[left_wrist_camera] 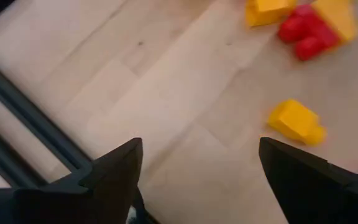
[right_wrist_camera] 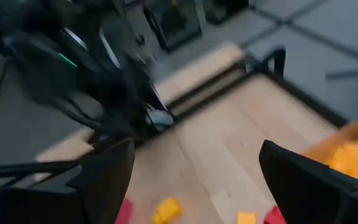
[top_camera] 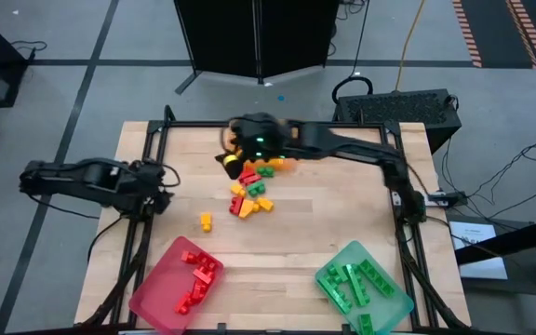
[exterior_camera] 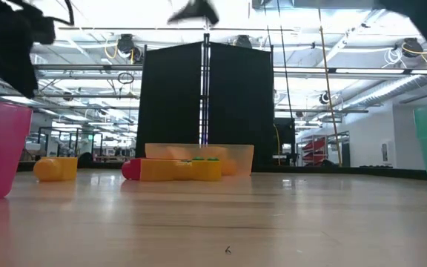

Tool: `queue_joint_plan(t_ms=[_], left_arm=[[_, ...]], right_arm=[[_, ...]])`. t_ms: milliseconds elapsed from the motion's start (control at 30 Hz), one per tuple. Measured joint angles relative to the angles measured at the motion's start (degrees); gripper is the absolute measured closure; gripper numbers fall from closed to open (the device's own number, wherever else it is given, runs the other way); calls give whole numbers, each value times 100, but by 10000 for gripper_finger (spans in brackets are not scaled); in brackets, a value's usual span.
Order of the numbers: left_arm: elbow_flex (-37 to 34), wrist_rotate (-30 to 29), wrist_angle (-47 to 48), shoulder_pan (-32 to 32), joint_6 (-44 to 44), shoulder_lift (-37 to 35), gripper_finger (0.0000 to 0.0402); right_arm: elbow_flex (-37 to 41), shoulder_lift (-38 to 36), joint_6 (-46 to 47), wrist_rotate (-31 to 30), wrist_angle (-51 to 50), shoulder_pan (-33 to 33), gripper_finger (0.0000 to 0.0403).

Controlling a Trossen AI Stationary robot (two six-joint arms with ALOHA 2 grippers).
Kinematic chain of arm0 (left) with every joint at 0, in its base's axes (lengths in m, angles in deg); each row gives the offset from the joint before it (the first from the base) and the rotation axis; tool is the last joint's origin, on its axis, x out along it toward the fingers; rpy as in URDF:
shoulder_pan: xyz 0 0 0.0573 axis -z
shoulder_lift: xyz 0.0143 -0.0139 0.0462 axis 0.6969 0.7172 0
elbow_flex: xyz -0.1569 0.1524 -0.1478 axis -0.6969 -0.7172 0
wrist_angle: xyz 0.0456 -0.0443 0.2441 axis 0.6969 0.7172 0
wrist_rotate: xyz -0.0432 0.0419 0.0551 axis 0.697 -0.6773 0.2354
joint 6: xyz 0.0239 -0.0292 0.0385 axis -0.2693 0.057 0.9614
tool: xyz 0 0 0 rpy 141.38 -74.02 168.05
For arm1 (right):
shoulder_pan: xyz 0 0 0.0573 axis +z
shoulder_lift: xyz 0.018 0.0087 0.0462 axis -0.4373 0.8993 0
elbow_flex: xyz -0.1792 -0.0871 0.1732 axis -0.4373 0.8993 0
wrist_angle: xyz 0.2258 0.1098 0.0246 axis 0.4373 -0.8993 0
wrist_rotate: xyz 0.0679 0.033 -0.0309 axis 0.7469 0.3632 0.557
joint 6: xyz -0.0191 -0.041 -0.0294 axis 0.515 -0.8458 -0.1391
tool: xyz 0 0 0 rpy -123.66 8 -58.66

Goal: Sort blocks
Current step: Put the yellow 1 stud game piece into the orange bin

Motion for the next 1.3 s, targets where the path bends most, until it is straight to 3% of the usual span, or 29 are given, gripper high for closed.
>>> queue_joint_plan(t_ms=[133, 333, 500, 733, 867, 1067, 1200, 1300], left_arm=[[-56, -136, -427, -35, -100, 616, 109], [-64, 432, -1169, -50, -439, 1694, 165], [-64, 680, -1743, -49, -1140, 2584, 253], [-64, 850, -1796, 148, -1903, 3451, 390], [-73, 931, -1796, 289, -2461, 3650, 392], [-332, 1512, -2034, 388, -2954, 3814, 392], [-733, 1628, -2701, 421, -3247, 3836, 392], [-897, 1668, -3723, 334, -3435, 3836, 392]], right_arm=[[7, -629, -95, -703, -123, 333, 67], [4, -1249, -130, -1778, -283, 795, 67], [9, -1412, -230, -2014, -324, 1137, 67], [17, -1429, -237, -2073, -458, 1372, 67], [15, -1429, -121, -2059, -707, 1458, 67], [15, -1429, -77, -2053, -949, 1555, 67], [15, -1427, -82, -2037, -1037, 1602, 67], [15, -1427, -121, -2038, -1033, 1629, 67]])
